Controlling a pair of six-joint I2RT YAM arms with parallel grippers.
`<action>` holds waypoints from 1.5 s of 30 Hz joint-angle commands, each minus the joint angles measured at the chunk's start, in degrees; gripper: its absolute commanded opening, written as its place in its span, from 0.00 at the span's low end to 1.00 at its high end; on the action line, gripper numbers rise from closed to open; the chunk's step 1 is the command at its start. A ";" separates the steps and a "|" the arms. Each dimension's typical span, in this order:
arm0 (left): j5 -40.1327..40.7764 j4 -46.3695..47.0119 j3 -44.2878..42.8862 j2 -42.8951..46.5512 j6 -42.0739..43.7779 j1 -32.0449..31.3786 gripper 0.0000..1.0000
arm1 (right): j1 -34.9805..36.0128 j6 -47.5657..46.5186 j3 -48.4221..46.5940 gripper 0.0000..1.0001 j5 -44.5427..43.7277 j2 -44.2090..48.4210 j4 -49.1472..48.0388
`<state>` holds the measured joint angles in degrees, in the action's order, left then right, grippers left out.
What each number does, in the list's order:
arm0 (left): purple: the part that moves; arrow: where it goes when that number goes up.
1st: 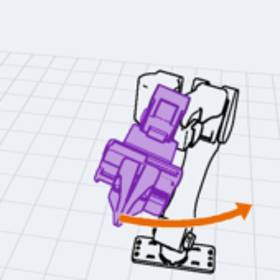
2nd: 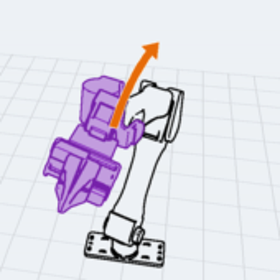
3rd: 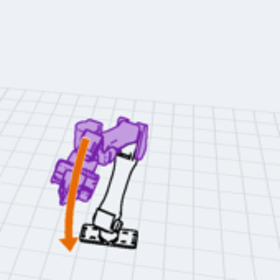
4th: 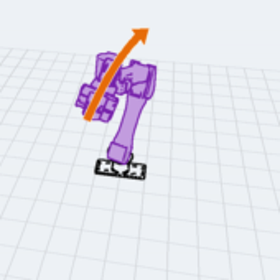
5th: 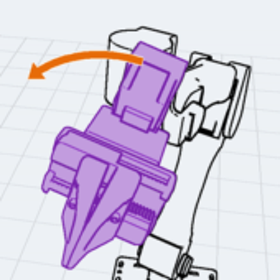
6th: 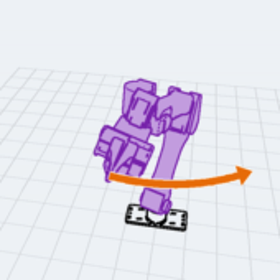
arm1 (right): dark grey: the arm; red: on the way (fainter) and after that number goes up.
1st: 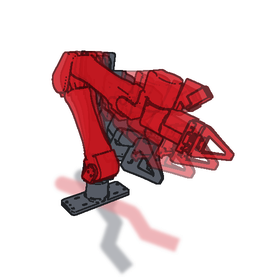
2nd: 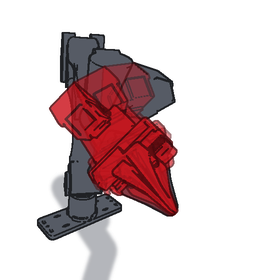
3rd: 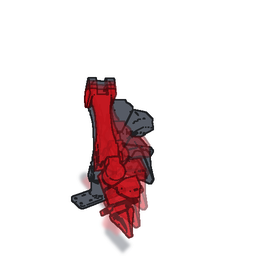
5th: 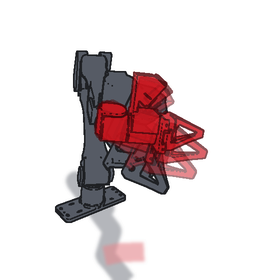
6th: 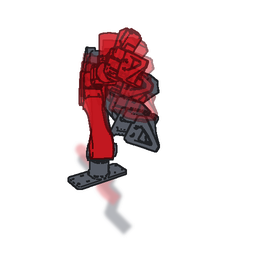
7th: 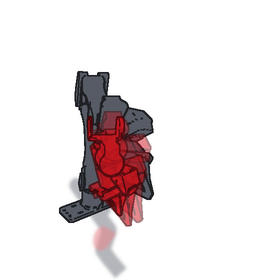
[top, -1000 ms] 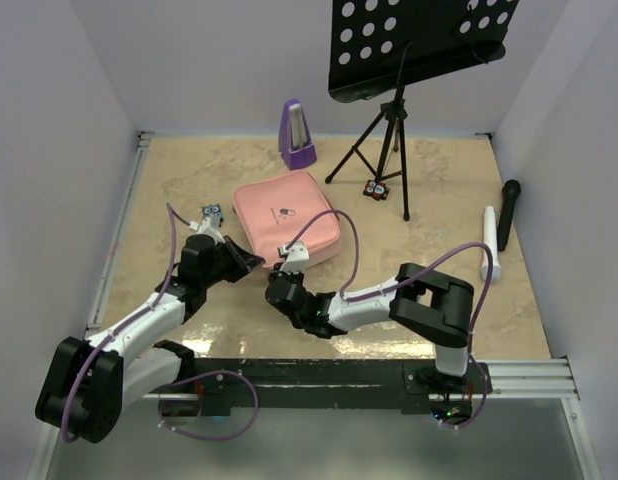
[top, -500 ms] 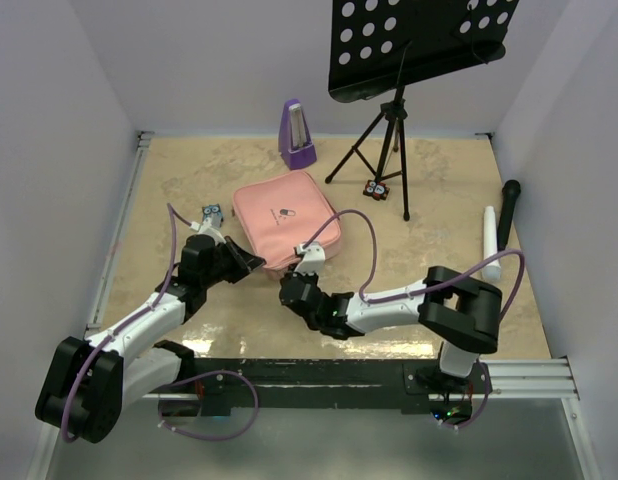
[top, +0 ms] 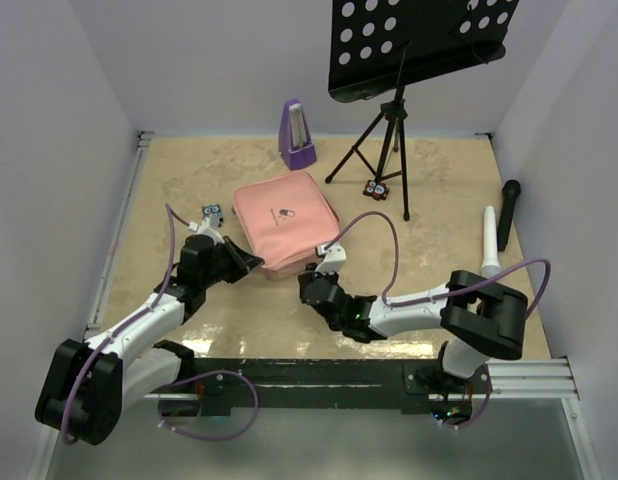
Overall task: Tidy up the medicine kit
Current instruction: Zip the medicine box at the center of the board.
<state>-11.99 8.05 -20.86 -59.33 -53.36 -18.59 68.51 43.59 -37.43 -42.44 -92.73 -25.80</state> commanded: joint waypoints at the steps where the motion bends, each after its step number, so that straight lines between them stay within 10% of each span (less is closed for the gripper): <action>1: 2.50 -1.64 0.38 -0.61 3.18 0.92 0.00 | 2.50 -7.99 0.43 0.33 1.57 3.26 -13.21; 5: 1.27 -0.41 0.12 -1.22 2.48 0.84 0.00 | 3.03 -9.58 -0.97 0.60 3.76 1.51 -15.59; 11: 0.74 -0.76 -0.23 -0.44 2.30 0.84 0.00 | 3.65 -10.46 -6.07 0.68 4.73 -3.24 -13.75; 45: -0.49 -1.90 -0.32 1.24 3.09 0.83 0.00 | 1.28 -1.76 -21.54 0.37 -5.29 -16.08 7.52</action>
<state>-12.71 7.84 -20.86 -58.98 -53.36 -18.11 71.59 40.32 -57.56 -44.31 -107.48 -20.25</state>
